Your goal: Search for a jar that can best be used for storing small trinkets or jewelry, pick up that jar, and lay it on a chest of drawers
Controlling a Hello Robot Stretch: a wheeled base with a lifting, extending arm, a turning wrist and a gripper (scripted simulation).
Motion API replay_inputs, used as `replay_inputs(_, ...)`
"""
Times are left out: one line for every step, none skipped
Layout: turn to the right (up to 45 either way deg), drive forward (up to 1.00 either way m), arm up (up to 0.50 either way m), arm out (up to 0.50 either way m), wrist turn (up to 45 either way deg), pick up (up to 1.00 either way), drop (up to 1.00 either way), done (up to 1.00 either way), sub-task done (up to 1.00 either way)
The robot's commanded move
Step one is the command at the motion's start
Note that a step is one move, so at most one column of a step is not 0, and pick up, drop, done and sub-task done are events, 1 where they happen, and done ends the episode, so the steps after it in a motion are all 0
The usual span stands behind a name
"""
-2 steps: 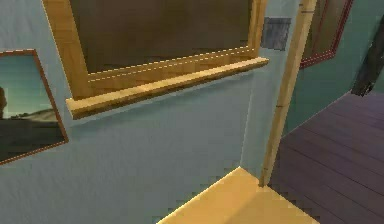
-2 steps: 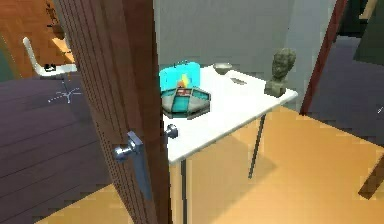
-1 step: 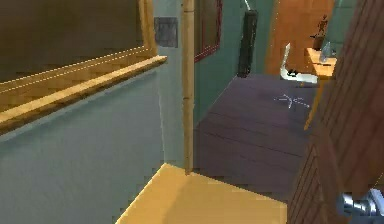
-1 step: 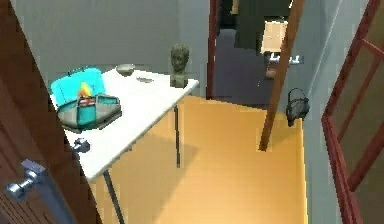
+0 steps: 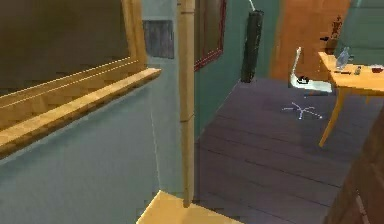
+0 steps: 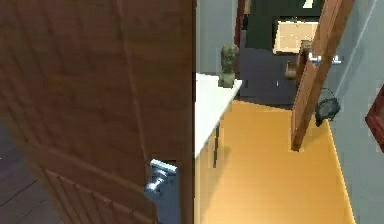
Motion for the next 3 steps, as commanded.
replay_inputs(24.0, 0.00, 0.00, 0.00, 0.0, 0.00, 0.00, 0.00, 0.00)
replay_inputs(0.0, 1.00, 0.00, 0.00, 0.0, 0.00, 0.00, 0.00, 0.00)
replay_inputs(0.0, 0.20, 0.00, 0.00, 0.0, 0.00, 0.00, 0.00, 0.00)
